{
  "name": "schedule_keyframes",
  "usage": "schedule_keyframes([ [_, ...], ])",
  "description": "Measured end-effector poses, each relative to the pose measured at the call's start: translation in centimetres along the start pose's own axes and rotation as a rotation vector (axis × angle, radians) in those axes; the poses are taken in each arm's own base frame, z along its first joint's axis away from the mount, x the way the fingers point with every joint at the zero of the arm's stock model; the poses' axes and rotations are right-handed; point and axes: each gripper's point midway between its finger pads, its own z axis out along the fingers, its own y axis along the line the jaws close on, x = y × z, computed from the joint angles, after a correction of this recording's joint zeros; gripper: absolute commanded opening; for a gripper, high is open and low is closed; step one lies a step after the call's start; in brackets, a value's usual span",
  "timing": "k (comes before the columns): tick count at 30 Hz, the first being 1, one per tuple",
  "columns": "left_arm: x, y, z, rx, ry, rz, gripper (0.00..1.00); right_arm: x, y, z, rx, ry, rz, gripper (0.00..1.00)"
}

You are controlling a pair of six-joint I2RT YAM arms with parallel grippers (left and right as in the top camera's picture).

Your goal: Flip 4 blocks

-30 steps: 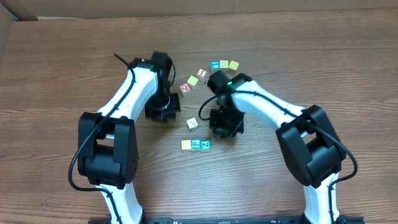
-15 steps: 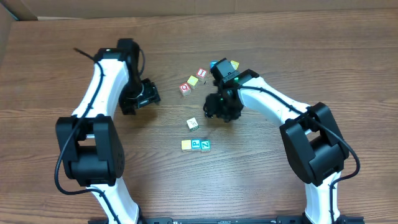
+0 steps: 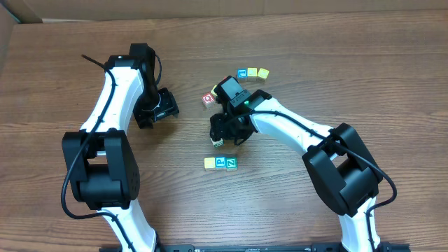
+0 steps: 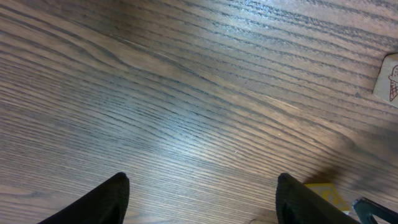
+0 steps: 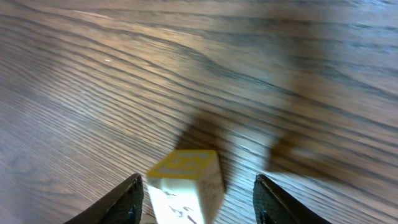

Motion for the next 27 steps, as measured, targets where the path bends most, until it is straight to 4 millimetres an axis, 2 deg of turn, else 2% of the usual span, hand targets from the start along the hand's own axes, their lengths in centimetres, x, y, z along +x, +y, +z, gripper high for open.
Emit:
schedule_keyframes([
  [2,0.0,0.0,0.0,0.0,0.0,0.0,0.67,-0.1,0.2,0.0,-0.007,-0.004,-0.004,0.5],
  [9,0.2,-0.6,0.1,0.001,-0.003,0.024,0.66,0.7,1.1,0.3,-0.022,0.015,-0.023,0.5],
  [19,0.3,-0.7,0.1,0.0,-0.001,0.028,0.66,3.8,5.9,1.6,-0.064,0.04,-0.144,0.51],
  [21,0.3,-0.7,0.1,0.0,-0.001,0.028,0.66,4.1,6.2,1.7,-0.065,0.044,-0.152,0.51],
  [24,0.3,-0.7,0.1,0.0,-0.001,0.028,0.57,4.2,6.3,1.7,-0.064,0.045,-0.154,0.51],
  [27,0.3,-0.8,0.1,0.0,-0.001,0.036,0.54,4.1,5.9,1.6,-0.039,0.04,-0.153,0.53],
])
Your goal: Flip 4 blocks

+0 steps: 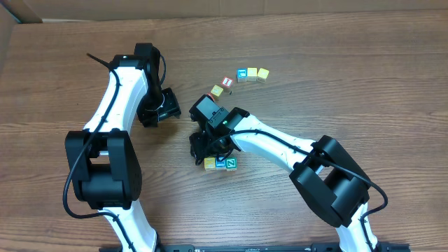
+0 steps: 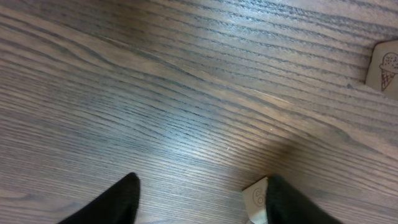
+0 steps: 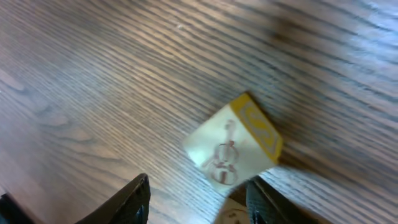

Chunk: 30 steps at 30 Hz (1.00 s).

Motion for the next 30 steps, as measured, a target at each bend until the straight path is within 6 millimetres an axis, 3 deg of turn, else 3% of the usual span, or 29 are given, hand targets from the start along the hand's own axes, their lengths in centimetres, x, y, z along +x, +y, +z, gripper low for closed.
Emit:
schedule_keyframes([
  [2,0.0,-0.1,0.0,0.0,-0.001,0.009,0.5,-0.1,-0.5,-0.4,0.027,0.006,0.002,0.53],
  [5,-0.1,-0.7,0.2,0.004,-0.013,0.04,0.36,-1.6,-0.7,-2.1,0.046,-0.012,0.008,0.53],
  [8,0.1,-1.9,0.8,0.013,-0.032,0.081,0.04,-4.2,-1.2,-4.4,0.042,-0.06,0.036,0.53],
  [9,0.2,-2.9,1.1,0.019,-0.045,0.116,0.04,-5.5,-2.1,-5.8,0.046,-0.08,0.069,0.54],
  [11,0.5,-4.4,1.5,0.028,-0.065,0.162,0.04,-6.1,-4.0,-7.0,0.064,-0.078,0.121,0.56],
  [14,1.0,-6.3,2.2,0.041,-0.087,0.217,0.04,-5.7,-6.9,-7.9,0.101,-0.042,0.199,0.56],
  [20,3.4,-9.6,3.6,0.045,-0.095,0.327,0.04,-4.5,-13.2,-10.3,0.175,0.025,0.37,0.73],
  [23,4.2,-9.7,3.8,0.031,-0.079,0.341,0.04,-4.0,-15.6,-11.2,0.22,0.04,0.425,0.79],
  [27,5.0,-8.8,4.2,0.004,-0.045,0.337,0.04,-3.6,-17.9,-12.1,0.268,0.042,0.469,0.98],
  [30,5.5,-8.1,4.9,-0.015,-0.025,0.335,0.04,-3.5,-18.7,-12.5,0.288,0.043,0.477,1.0],
])
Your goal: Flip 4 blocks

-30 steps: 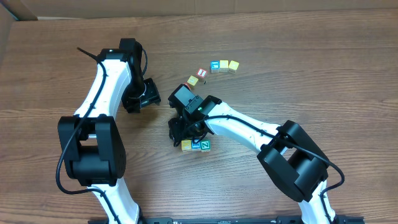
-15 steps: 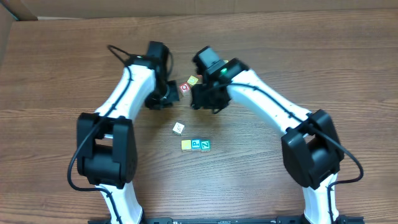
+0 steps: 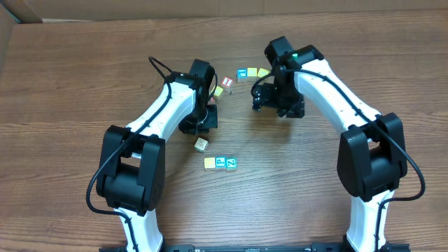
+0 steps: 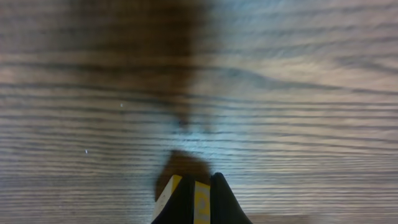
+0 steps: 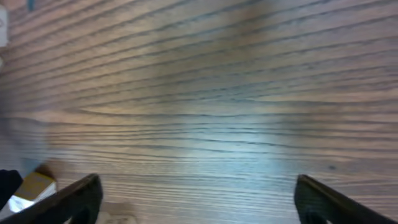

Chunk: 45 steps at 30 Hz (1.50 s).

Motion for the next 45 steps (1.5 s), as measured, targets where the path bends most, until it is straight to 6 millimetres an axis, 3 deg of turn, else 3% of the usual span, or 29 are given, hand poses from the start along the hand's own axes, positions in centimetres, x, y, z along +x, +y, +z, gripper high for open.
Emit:
schedule_keyframes([
  [7,1.7,0.7,1.4,-0.018,0.048,-0.003,0.04,0.0,-0.2,0.0,0.011,-0.001,-0.001,1.0],
  [15,4.4,1.7,1.2,-0.059,0.156,-0.008,0.04,-0.8,0.1,0.0,0.0,-0.034,-0.006,1.0],
  [31,5.5,1.2,1.0,-0.025,0.206,-0.016,0.04,-1.8,0.7,-0.1,-0.023,-0.076,-0.014,1.0],
  [45,4.9,2.0,-3.4,-0.014,0.092,-0.071,0.04,-1.8,0.7,-0.1,-0.023,-0.074,-0.014,1.0],
])
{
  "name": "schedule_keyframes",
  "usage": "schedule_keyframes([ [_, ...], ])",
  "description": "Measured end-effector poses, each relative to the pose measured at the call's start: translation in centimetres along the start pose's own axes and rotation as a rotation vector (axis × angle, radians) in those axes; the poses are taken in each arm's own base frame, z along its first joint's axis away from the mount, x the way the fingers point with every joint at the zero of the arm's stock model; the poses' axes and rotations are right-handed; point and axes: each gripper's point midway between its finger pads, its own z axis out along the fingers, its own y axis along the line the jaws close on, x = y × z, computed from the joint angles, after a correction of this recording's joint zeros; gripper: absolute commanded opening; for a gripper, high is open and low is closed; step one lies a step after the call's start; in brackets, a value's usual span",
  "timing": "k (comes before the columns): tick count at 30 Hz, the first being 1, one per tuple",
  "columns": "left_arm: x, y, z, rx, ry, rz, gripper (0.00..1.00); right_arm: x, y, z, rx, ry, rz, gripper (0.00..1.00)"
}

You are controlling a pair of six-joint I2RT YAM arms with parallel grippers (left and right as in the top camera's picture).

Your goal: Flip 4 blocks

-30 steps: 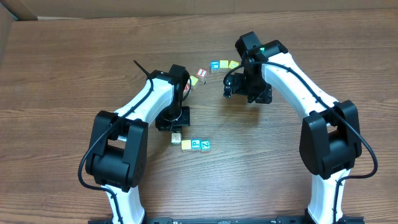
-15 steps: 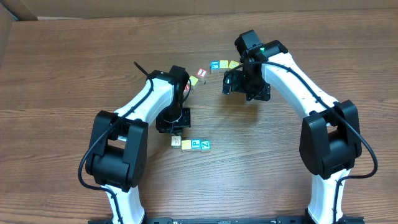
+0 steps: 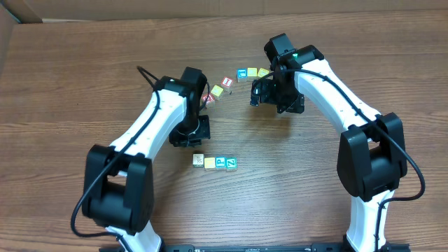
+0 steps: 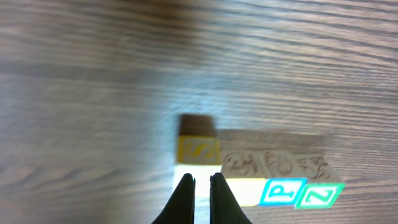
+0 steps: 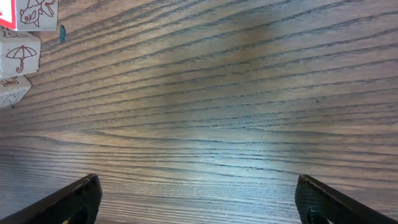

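Note:
Four blocks stand in a row at the front middle: a cream block with a yellow S side (image 3: 199,161) (image 4: 198,149), a yellow block (image 3: 210,162) (image 4: 245,190), a blue P block (image 3: 220,162) (image 4: 283,191) and a green Z block (image 3: 231,163) (image 4: 320,196). My left gripper (image 3: 190,137) (image 4: 201,183) hovers just behind the cream block, shut with nothing in it. The right gripper (image 3: 259,93) (image 5: 199,202) is wide open over bare wood near the back blocks.
Several more blocks curve along the back: a red one (image 3: 210,99), a yellow one (image 3: 218,90), a red one (image 3: 226,82), a blue one (image 3: 241,73) and two yellow ones (image 3: 257,72). Three cream picture blocks (image 5: 18,53) show at the right wrist view's left edge.
The cream block lay tilted and apart, up-left of the row; now it stands square at the row's left end. My left gripper, still shut, sits farther forward and left. The right arm barely moved.
First my right gripper stood open around the cream block mid-table, the left one open at the far left. Then the right held the block tilted by the row. Later the right arm was at the back and the shut left gripper by the loose block, which now joins the row.

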Motion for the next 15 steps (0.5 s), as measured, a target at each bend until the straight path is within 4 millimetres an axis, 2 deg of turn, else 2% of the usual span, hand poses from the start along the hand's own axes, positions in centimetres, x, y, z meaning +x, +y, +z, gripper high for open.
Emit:
schedule_keyframes([
  [2,0.1,0.4,-0.5,-0.008,-0.008,-0.016,0.04,0.1,0.0,0.0,-0.001,0.004,0.0,1.0],
  [5,-1.0,0.2,-0.5,0.001,-0.052,-0.016,0.04,0.3,0.1,0.0,-0.008,0.015,-0.003,0.9],
  [8,-1.6,0.1,-0.1,0.006,-0.081,-0.014,0.04,0.6,0.2,0.0,-0.011,0.023,-0.001,0.89],
  [15,-1.2,0.5,1.8,0.005,-0.082,-0.014,0.04,0.8,0.2,0.0,-0.007,0.034,0.0,0.9],
])
